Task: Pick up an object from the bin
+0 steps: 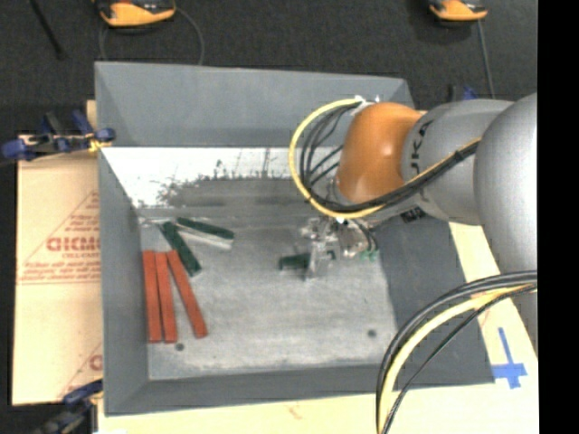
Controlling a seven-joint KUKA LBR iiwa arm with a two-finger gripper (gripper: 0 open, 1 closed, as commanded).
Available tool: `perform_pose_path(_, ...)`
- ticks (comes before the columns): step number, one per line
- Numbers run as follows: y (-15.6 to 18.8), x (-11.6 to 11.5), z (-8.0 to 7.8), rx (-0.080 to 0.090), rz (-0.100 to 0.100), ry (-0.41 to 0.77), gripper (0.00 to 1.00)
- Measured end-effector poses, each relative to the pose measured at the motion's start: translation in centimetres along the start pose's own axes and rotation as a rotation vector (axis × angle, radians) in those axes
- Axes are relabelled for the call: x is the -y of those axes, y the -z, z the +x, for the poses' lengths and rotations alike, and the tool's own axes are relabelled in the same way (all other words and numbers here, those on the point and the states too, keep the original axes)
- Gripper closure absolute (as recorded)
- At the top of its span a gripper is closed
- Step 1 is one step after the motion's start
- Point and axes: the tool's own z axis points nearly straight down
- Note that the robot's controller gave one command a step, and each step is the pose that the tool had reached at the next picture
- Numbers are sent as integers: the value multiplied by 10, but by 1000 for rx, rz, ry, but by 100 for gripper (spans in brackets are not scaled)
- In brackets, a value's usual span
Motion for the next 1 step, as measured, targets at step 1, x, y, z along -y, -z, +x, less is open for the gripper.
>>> perform_pose_path(1, 148, -26, 27, 5, 0, 9, 100)
